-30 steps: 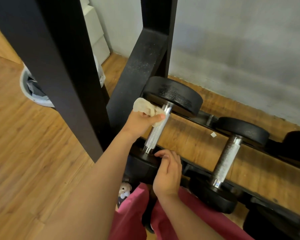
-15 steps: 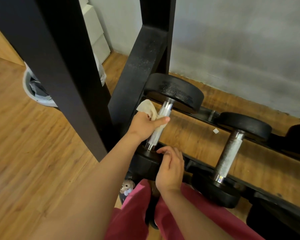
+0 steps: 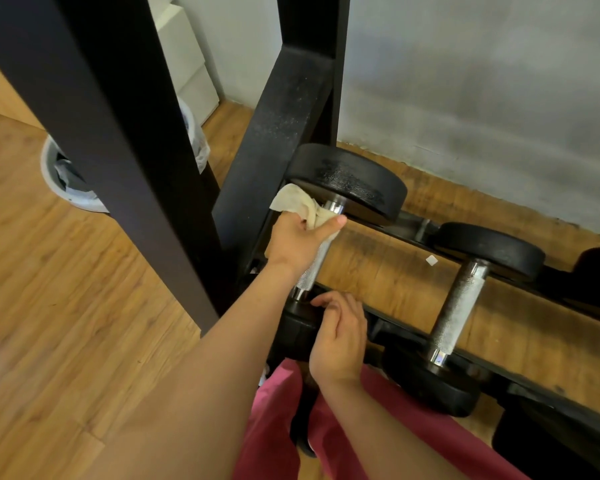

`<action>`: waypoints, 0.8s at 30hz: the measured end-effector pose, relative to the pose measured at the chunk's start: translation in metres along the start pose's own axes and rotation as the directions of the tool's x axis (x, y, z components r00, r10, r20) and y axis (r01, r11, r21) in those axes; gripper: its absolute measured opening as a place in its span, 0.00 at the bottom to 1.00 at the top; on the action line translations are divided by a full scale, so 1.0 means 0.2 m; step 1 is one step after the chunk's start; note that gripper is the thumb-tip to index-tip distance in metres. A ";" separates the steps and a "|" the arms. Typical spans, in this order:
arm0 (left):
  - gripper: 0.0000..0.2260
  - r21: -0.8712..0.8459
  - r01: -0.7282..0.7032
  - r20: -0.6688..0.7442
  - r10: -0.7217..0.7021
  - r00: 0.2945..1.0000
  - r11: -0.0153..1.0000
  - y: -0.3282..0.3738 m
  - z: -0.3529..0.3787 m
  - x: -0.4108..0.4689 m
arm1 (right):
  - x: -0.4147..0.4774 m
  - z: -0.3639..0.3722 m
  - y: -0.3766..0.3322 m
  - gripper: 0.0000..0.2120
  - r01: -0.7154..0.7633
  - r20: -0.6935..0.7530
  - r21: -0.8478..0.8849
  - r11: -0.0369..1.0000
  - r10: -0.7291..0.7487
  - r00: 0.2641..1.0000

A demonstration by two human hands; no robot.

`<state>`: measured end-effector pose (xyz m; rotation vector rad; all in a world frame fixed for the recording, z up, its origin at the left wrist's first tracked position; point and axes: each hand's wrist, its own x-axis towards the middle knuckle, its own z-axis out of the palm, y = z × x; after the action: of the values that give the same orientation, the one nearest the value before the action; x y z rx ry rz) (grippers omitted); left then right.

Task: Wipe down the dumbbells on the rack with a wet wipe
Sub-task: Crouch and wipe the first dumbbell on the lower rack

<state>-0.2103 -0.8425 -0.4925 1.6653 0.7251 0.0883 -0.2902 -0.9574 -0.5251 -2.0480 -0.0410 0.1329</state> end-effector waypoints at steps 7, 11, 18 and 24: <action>0.18 0.001 -0.101 -0.146 0.100 0.984 0.995 0.04 -0.01 -0.01 | 0.00 0.00 0.01 0.21 -0.011 0.015 -0.012 1.000 0.011 1.000; 0.21 0.022 -0.071 -0.161 0.074 0.984 0.997 0.04 -0.02 0.01 | 0.00 0.00 0.00 0.20 -0.014 0.018 -0.010 1.000 0.014 1.000; 0.13 -0.039 -0.036 -0.080 0.033 0.996 0.999 0.05 -0.05 -0.02 | 0.01 0.00 0.00 0.19 -0.004 0.014 -0.007 1.000 0.004 1.000; 0.26 0.169 -0.086 -0.104 0.104 0.989 0.982 0.05 -0.09 -0.03 | 0.00 -0.01 -0.01 0.18 0.006 0.018 -0.014 1.000 -0.005 1.000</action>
<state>-0.2190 -0.8300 -0.4779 1.8643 0.7533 0.1960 -0.2891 -0.9583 -0.5230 -2.0606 -0.0589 0.1481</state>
